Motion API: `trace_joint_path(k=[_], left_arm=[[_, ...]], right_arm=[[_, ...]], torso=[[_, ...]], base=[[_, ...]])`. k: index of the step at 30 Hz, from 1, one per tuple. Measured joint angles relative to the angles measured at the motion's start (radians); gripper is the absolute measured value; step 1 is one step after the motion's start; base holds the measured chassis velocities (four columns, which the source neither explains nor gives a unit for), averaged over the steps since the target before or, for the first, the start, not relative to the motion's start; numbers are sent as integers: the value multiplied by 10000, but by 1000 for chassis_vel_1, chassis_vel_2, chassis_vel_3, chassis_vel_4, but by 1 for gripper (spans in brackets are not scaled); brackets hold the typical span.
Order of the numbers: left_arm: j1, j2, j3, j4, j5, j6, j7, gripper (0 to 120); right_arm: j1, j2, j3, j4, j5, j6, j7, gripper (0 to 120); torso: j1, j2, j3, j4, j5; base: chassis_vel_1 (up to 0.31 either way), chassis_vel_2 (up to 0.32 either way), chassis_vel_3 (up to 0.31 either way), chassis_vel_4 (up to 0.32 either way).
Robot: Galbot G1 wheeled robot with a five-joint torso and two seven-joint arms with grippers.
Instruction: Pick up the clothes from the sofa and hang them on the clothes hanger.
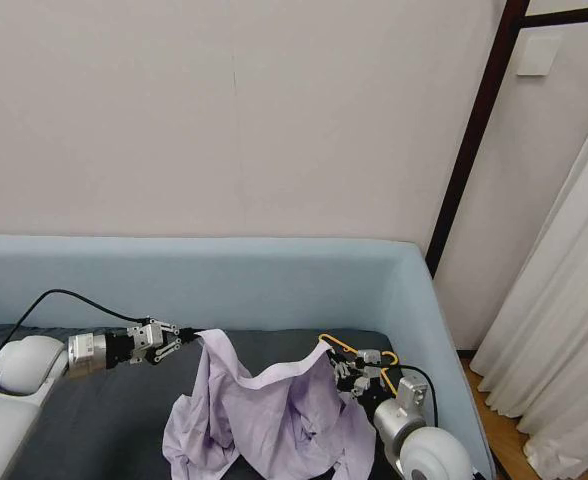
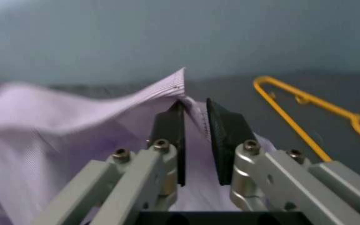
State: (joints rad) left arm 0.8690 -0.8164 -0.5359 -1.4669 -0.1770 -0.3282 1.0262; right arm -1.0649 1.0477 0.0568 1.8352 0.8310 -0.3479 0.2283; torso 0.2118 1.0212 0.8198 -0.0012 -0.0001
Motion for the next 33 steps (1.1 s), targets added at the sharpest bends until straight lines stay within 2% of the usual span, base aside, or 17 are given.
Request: trace_joint_path(k=[1,4,5,9,10,13,14,19,20,24,33], left_arm=[[0,0,0,0,0,0,0,0],[74,-18,-17,18,3,7,-178,0],[74,-18,-17,18,3,7,-178,0],[285,-25,-41,-56,-83,-80,-345,0],[285,-25,-41,-56,-83,-80,-345,0],[388,-87,-47,-165,-103,-112,-363,0],[388,-87,-47,-165,-103,-112,-363,0],[505,-141,-101,-316,-139,-152,-400,0],[505,-141,-101,-316,-139,-152,-400,0],[598,-86,-191,-343,-219,-279,-440,0],[660,-61,-221,-362,-322,-449,-564,0]], right_arm=[[0,0,0,0,0,0,0,22],[99,17,313,-964,-353,-759,-172,35],[99,17,313,-964,-353,-759,-172,35],[849,63,695,-3083,-1360,-1202,-1266,54],[849,63,695,-3083,-1360,-1202,-1266,54],[1770,269,762,-4908,-2323,-1167,-2658,68],[1770,269,762,-4908,-2323,-1167,-2658,68],[3474,1003,877,-7676,-3415,-412,-3799,91],[3474,1003,877,-7676,-3415,-412,-3799,91],[4123,1399,978,-9138,-4201,-121,-4057,100],[4528,1808,1243,-10365,-4759,-30,-4288,98]], torso=[[0,0,0,0,0],[0,0,0,-3,1],[0,0,0,-3,1],[0,-1,0,1,2],[0,-1,0,1,2],[0,-2,0,-1,0],[0,-2,0,-1,0],[2,-1,1,5,-2],[2,-1,1,5,-2],[2,-2,1,-1,0],[1,-2,1,1,0]], base=[[0,0,0,0],[0,0,0,0],[0,0,0,0],[0,0,0,0],[0,0,0,0],[0,0,0,0],[0,0,0,0],[0,0,0,0],[0,0,0,0],[0,0,0,0],[0,0,0,0]])
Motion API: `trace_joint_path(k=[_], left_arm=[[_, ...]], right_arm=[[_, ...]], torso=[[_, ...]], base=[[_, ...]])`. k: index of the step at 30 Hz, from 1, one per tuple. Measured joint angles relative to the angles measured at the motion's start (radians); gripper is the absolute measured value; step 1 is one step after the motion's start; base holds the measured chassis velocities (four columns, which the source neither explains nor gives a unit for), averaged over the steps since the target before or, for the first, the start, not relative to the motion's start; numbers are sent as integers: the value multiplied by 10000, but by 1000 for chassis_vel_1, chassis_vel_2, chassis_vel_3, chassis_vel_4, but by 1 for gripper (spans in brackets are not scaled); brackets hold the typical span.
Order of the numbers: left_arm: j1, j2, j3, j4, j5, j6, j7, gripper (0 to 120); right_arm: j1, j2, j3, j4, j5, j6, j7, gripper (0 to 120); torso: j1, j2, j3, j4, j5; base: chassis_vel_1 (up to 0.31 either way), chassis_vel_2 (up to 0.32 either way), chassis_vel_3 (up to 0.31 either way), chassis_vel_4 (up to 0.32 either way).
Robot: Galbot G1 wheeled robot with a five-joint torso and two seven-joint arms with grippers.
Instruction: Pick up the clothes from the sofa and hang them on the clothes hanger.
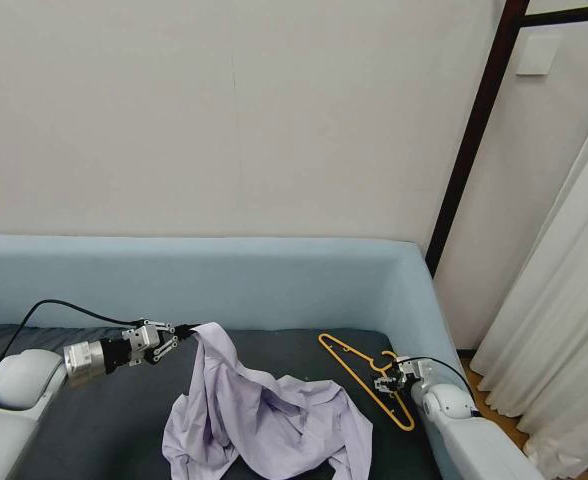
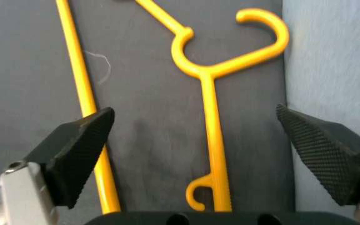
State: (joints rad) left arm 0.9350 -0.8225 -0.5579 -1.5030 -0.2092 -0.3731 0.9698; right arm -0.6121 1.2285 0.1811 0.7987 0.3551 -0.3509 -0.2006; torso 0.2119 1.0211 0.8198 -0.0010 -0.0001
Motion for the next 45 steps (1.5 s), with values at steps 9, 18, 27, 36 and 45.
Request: trace_joint_path(k=[9,18,27,36,45], left_arm=[[-26,5,5,10,-162,-191,-48,0],[-117,3,108,163,-261,-304,-65,0],[-273,37,250,283,-372,-329,-80,0],[-386,54,421,307,-440,-304,-84,0],[-399,8,542,257,-403,-236,-28,0]], right_arm=[[280,299,440,-1099,-401,4,-133,67],[202,466,512,-1134,-633,-25,-312,36],[-133,225,270,-548,-614,-51,-542,5],[-1511,-856,-55,2375,313,531,473,5],[-5504,-2713,74,9462,-1608,3231,3747,5]], torso=[[-1,0,-1,-1,-1],[-2,2,-3,-2,-2],[-2,1,-2,0,1],[-2,1,0,-7,0],[-2,2,-3,-2,-3]], base=[[0,0,0,0],[0,0,0,0],[0,0,0,0],[0,0,0,0],[0,0,0,0]])
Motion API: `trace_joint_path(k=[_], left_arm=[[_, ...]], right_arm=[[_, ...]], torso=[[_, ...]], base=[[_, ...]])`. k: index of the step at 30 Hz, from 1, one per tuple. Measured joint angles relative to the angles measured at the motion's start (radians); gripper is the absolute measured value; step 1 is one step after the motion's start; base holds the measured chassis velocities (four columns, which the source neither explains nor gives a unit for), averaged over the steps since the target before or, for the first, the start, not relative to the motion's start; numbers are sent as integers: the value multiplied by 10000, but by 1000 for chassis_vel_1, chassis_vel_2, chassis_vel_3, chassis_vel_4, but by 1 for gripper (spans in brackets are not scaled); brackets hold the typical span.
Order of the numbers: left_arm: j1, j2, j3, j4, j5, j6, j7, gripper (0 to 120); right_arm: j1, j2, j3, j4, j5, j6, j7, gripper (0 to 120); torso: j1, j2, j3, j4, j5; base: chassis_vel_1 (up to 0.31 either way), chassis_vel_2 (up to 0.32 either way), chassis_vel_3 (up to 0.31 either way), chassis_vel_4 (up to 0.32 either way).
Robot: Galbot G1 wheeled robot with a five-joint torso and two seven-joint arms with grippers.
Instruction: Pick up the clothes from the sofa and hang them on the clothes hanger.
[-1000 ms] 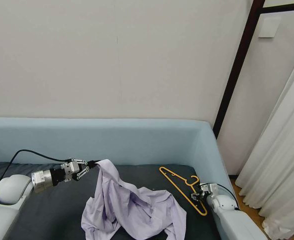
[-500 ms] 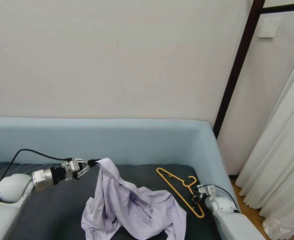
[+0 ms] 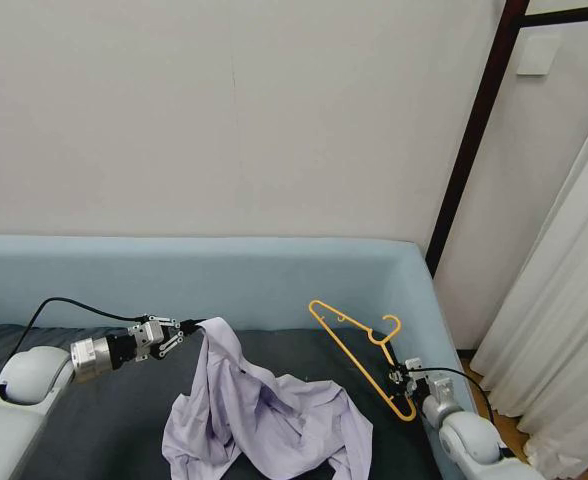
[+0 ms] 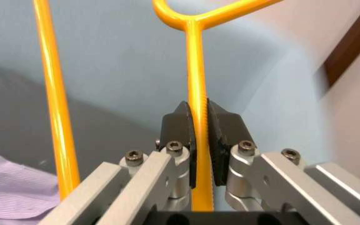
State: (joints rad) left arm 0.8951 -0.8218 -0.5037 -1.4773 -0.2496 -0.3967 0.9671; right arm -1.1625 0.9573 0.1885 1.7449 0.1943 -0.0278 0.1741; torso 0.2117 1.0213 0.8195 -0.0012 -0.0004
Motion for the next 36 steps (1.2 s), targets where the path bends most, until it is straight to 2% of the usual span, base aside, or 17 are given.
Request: trace_joint_path(k=[2,3,6,7,8,9,12,13,17,19,21,22,25,27,33,36], left_arm=[[66,63,-103,-93,-18,52,15,0],[66,63,-103,-93,-18,52,15,0],[163,170,-256,-172,-105,120,37,0],[162,210,-271,-188,-129,163,49,0],[152,247,-281,-207,-142,202,57,0],[152,247,-281,-207,-142,202,57,0],[129,297,-307,-306,-182,339,63,0],[129,297,-307,-306,-182,339,63,0],[99,299,-310,-427,-195,495,30,0],[96,279,-300,-459,-195,543,17,0],[95,197,-286,-580,-186,673,0,0],[95,197,-286,-580,-186,673,0,0],[56,94,-265,-674,-165,805,-5,0],[45,63,-255,-694,-162,818,-6,0],[21,9,-231,-758,-155,831,-2,0],[27,3,-257,-791,-156,831,1,0]], right_arm=[[-854,-190,-186,1081,-1233,445,1257,5],[-854,-190,-186,1081,-1233,445,1257,5],[-1865,-255,-475,2095,-2898,1197,2572,5],[-2220,-231,-500,2248,-3981,1681,2882,5],[-2403,-185,-499,2249,-5057,2093,3053,5],[-2403,-185,-499,2249,-5057,2093,3053,5],[-2587,-34,-565,2071,-7462,2633,3362,5],[-2587,-34,-565,2071,-7462,2633,3362,5],[-2643,188,-969,1902,-9294,2565,3519,5],[-2627,226,-1118,1859,-9519,2415,3552,5],[-2481,310,-1768,1705,-9843,1655,3756,5],[-2481,310,-1768,1705,-9843,1655,3756,5],[-2326,386,-2420,1570,-9905,691,3915,5],[-2267,420,-2566,1505,-9901,404,3929,5],[-2083,494,-3086,1412,-8850,-732,3941,5],[-2034,497,-3184,1424,-8583,-970,3943,5]], torso=[[0,0,0,-8,1],[0,0,0,-8,1],[0,1,0,1,3],[-1,1,0,3,2],[-1,0,-1,3,1],[-1,0,-1,3,1],[0,0,1,0,3],[0,0,1,0,3],[0,0,1,2,2],[0,0,1,1,2],[0,0,1,1,1],[0,0,1,1,1],[0,0,2,0,2],[0,0,2,0,2],[1,0,2,0,2],[1,0,2,0,2]], base=[[0,0,0,0],[0,0,0,0],[0,0,0,0],[0,0,0,0],[0,0,0,0],[0,0,0,0],[0,0,0,0],[0,0,0,0],[0,0,0,0],[0,0,0,0],[0,0,0,0],[0,0,0,0],[0,0,0,0],[0,0,0,0],[0,0,0,0],[0,0,0,0]])
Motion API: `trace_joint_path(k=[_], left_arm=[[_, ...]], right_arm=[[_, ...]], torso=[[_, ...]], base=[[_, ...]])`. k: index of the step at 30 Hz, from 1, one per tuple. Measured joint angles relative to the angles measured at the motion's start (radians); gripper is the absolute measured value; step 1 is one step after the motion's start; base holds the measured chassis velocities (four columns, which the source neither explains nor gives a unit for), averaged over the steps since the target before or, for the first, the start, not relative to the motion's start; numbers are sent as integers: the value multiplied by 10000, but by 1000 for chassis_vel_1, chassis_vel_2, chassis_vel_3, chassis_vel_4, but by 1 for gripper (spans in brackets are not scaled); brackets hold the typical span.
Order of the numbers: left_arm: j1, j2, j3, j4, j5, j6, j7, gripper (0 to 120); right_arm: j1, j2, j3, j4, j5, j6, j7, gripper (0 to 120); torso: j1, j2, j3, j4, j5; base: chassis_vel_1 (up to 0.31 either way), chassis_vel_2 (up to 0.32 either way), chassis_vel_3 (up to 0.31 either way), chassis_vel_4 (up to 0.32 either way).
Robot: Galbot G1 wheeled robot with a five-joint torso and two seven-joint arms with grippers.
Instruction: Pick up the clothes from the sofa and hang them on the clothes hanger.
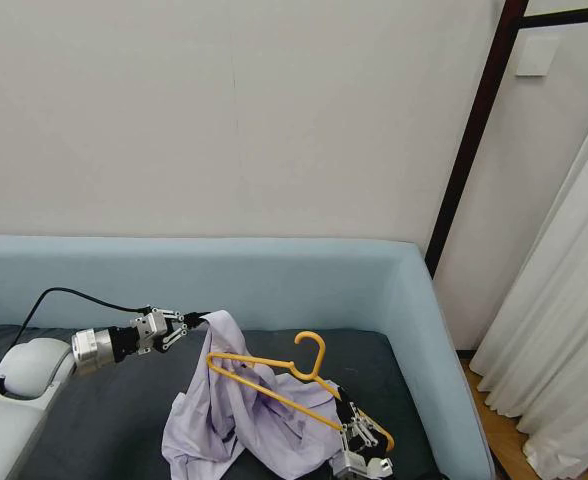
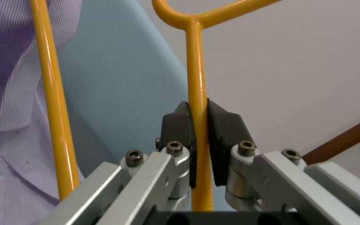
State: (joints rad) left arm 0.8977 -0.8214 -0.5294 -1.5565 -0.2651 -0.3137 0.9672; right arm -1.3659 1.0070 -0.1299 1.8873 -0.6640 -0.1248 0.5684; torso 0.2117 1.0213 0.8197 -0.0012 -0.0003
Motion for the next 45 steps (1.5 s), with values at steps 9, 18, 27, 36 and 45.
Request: trace_joint_path(k=[9,18,27,36,45], left_arm=[[231,-189,-33,-339,9,-26,114,0],[825,-682,-320,-920,282,39,168,0],[1335,-842,-727,-1527,729,92,224,0],[1820,-995,-700,-2174,909,91,193,0],[2951,-2420,-204,-2686,1325,43,-520,0]], right_arm=[[265,105,-750,531,1339,-706,-83,5],[610,198,-1537,1014,3407,-2208,11,5],[713,-275,-1602,1694,6200,-3615,730,5],[823,-553,-1289,1965,7422,-3688,1227,5],[1563,-133,-1304,1440,5847,-2650,861,5]], torso=[[1,-1,0,1,0],[1,-2,0,0,0],[1,-2,0,0,1],[1,-2,0,-1,2],[1,-2,0,1,3]], base=[[0,0,0,0],[0,0,0,0],[0,0,0,0],[0,0,0,0],[0,0,0,0]])
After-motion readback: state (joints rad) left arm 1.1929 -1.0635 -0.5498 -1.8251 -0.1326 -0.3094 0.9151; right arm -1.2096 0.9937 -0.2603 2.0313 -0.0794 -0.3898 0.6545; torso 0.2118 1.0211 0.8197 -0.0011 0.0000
